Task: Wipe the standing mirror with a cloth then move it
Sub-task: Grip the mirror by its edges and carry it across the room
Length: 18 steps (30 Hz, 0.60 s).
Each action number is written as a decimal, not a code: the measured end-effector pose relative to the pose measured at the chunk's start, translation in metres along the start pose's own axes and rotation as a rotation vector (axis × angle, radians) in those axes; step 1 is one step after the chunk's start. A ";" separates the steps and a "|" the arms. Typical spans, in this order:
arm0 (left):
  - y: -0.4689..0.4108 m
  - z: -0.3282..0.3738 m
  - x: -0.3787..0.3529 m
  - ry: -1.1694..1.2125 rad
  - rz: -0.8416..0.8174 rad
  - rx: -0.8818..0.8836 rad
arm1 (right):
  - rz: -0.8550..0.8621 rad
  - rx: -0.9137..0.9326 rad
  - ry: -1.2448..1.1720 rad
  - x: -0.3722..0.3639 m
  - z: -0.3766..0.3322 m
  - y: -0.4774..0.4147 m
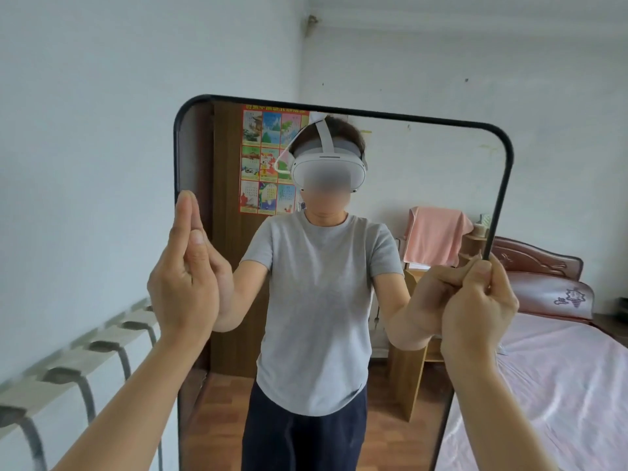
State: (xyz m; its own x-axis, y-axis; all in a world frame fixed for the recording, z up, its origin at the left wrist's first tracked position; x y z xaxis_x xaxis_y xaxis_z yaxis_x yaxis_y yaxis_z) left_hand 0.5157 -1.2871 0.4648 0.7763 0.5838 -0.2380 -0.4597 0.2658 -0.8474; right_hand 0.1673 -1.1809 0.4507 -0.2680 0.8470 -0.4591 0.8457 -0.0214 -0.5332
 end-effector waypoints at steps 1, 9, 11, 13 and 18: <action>-0.001 -0.007 -0.007 -0.003 0.002 -0.004 | 0.000 -0.004 -0.016 -0.007 0.006 -0.001; -0.004 -0.073 -0.078 0.023 -0.021 0.018 | 0.016 -0.004 0.017 -0.067 0.070 -0.015; -0.005 -0.088 -0.098 0.032 -0.033 0.029 | 0.021 -0.012 0.017 -0.079 0.084 -0.018; -0.006 -0.100 -0.119 0.041 -0.041 0.036 | 0.027 -0.014 0.026 -0.090 0.099 -0.024; -0.009 -0.127 -0.169 0.061 -0.063 0.052 | 0.061 -0.004 0.034 -0.117 0.130 -0.041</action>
State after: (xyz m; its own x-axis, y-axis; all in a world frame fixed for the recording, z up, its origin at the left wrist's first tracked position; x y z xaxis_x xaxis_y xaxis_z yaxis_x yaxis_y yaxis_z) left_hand 0.4429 -1.4857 0.4522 0.8286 0.5171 -0.2145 -0.4294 0.3412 -0.8362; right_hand 0.1036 -1.3485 0.4339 -0.1998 0.8617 -0.4665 0.8620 -0.0718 -0.5019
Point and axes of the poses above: each hand's wrist, its own y-axis away from the middle knuckle, its own x-axis out of the back of the hand, z = x × y, the point moved 7 cm from there along -y, towards the middle knuckle, and after that the axes turned 8 degrees about z, right-handed, at the moved point
